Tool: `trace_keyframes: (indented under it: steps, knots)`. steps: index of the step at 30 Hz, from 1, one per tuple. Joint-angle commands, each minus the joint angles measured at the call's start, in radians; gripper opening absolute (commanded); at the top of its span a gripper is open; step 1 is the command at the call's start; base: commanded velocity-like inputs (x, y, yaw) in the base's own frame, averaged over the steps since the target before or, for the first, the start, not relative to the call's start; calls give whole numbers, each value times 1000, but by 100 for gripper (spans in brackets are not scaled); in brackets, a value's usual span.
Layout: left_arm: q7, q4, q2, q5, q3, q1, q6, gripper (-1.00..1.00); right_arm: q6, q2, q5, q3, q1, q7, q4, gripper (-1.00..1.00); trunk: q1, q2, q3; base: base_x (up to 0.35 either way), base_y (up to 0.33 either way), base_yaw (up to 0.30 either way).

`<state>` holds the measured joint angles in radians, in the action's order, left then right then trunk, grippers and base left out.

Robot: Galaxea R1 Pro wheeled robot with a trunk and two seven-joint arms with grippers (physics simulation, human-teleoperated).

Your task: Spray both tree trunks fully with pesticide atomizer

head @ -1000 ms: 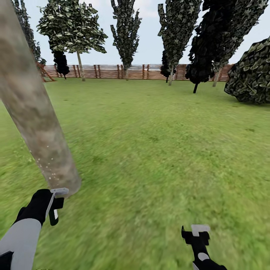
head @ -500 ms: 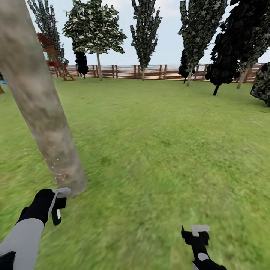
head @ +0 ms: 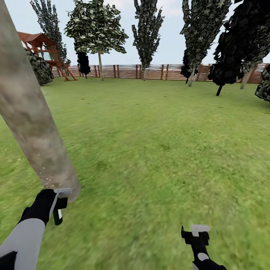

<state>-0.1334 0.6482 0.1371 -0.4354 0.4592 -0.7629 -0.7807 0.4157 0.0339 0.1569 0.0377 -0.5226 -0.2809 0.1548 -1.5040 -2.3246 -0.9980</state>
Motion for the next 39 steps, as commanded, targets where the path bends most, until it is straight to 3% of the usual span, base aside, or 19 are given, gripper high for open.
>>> trace_keyframes:
  steps: [1, 23, 39]
  knots:
    - [-9, 2, -1, -11, 4, -1, -3, -100, 2, 0, 10, 4, 0, -4, -1, 100, 0, 0, -1, 210, -218, 242]
    - [-9, 2, -2, -11, 6, -1, -3, -100, 2, -2, 10, 4, 0, -4, -1, 100, 0, 0, -1, 188, -227, 273]
    - [-8, 5, 0, -11, 8, -1, -3, -100, 2, -1, 10, 4, 0, -4, -1, 100, 0, 0, -1, 34, -246, 80]
